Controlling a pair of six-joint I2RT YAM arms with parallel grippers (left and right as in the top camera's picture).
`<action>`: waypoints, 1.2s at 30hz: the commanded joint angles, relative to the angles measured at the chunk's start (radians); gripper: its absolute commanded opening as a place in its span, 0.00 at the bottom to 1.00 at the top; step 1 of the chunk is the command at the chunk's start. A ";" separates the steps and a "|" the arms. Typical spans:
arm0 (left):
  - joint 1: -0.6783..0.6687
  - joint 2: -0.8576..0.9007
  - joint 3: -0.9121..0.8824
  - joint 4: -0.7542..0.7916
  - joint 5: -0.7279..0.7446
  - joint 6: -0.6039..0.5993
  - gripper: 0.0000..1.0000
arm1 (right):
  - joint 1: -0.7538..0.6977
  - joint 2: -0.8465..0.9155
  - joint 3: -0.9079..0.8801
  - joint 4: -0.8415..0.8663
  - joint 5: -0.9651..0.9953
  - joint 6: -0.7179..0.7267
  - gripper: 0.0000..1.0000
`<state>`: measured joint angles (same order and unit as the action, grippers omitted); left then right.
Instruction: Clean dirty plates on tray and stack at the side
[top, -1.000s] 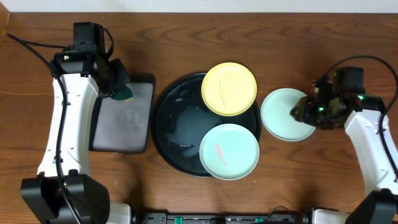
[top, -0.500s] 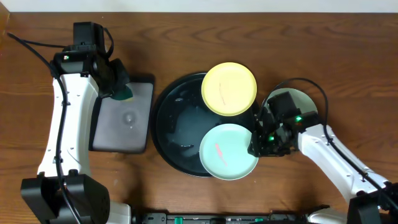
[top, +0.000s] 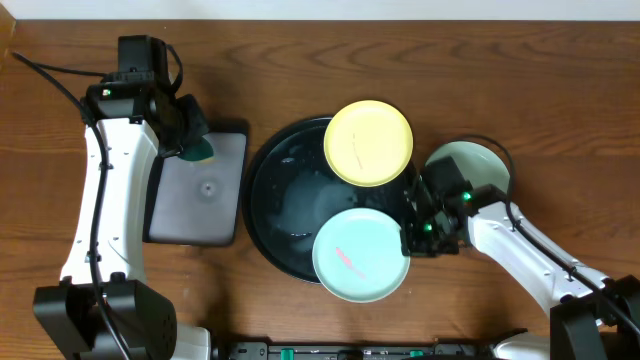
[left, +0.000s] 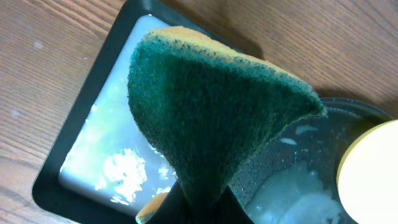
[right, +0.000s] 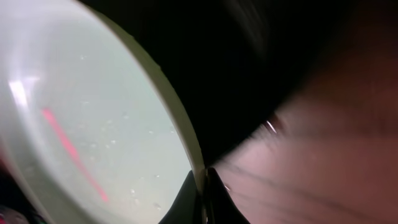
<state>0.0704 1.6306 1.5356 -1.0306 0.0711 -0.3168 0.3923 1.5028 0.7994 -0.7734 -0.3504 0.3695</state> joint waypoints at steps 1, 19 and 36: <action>0.005 -0.003 0.006 -0.001 -0.013 0.010 0.08 | 0.077 0.007 0.175 0.082 0.016 0.095 0.01; 0.004 0.018 0.005 -0.001 -0.012 0.009 0.08 | 0.317 0.401 0.436 0.159 0.236 0.306 0.05; -0.031 0.018 -0.015 -0.006 -0.001 0.009 0.08 | 0.234 0.479 0.466 0.264 0.043 -0.032 0.22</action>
<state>0.0391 1.6409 1.5265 -1.0367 0.0723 -0.3168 0.6376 1.9354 1.2335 -0.5137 -0.2218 0.4217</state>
